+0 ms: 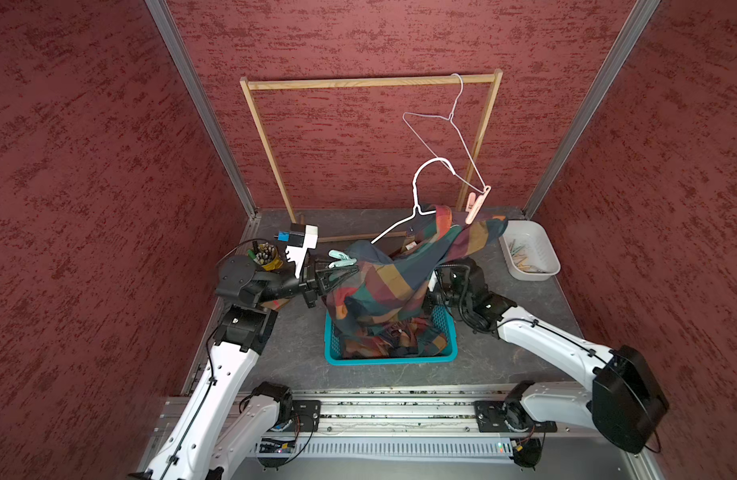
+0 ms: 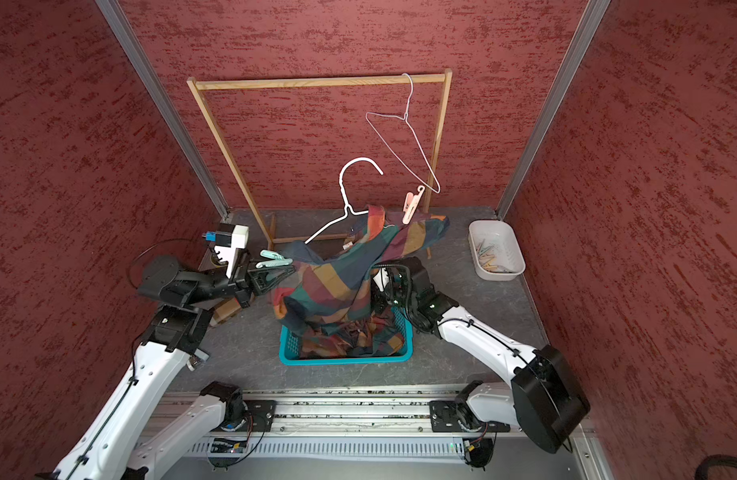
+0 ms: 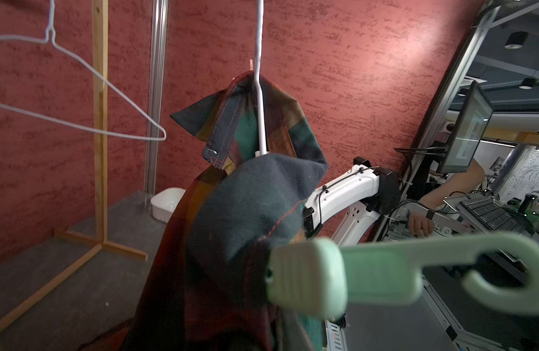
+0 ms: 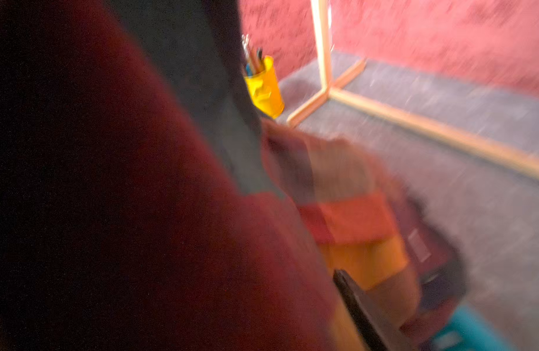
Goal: Remove the clothespins securing long-sleeve shirts to the hanger
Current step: Place the long-sleeve shirt at the bin.
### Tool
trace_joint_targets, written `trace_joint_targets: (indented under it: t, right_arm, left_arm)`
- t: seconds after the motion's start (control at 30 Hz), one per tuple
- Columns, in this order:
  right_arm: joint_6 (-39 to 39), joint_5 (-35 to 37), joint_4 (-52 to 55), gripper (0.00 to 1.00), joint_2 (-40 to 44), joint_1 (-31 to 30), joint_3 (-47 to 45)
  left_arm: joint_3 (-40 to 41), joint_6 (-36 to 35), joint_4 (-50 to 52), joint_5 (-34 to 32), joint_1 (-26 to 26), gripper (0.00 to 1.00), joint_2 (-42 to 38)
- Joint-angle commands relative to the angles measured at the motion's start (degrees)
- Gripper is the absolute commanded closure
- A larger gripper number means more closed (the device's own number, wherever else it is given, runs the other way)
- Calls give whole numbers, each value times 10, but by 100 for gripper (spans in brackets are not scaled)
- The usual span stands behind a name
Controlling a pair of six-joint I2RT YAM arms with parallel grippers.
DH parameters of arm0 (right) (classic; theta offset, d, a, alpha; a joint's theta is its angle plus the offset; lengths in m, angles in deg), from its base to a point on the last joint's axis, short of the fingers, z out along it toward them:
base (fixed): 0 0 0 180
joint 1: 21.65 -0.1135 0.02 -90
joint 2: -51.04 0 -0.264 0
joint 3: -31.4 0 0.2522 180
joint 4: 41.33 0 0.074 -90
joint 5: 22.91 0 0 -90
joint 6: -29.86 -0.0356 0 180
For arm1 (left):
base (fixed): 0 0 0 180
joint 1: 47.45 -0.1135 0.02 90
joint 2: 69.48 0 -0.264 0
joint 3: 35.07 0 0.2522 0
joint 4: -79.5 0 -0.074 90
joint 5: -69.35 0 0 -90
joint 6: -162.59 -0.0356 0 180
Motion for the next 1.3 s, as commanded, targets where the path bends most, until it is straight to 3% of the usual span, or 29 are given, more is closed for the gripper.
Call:
trace_joint_targets:
  t: [0.0, 0.17, 0.37, 0.53, 0.77, 0.97, 1.27]
  right_arm:
    - [-45, 2, -7, 31, 18, -18, -37]
    - [-88, 59, 22, 31, 40, -24, -90]
    - [-137, 155, 138, 29, 92, -24, -105]
    - [-149, 223, 213, 28, 192, -23, -96]
    - [-47, 241, 284, 27, 269, -20, 22]
    - [47, 248, 266, 28, 241, -21, 120]
    - [183, 254, 265, 29, 113, -21, 253]
  left_arm:
    - [31, -56, 89, -4, -9, 100, 2]
    - [91, -62, 44, 25, -39, 100, 6]
    - [90, -125, 31, 21, -62, 100, 33]
    - [73, -184, 42, 63, -70, 100, 81]
    - [-7, -335, 190, 98, -86, 100, 148]
    - [-52, -423, 282, 129, -107, 100, 171]
    - [-60, -473, 334, 138, -108, 100, 176]
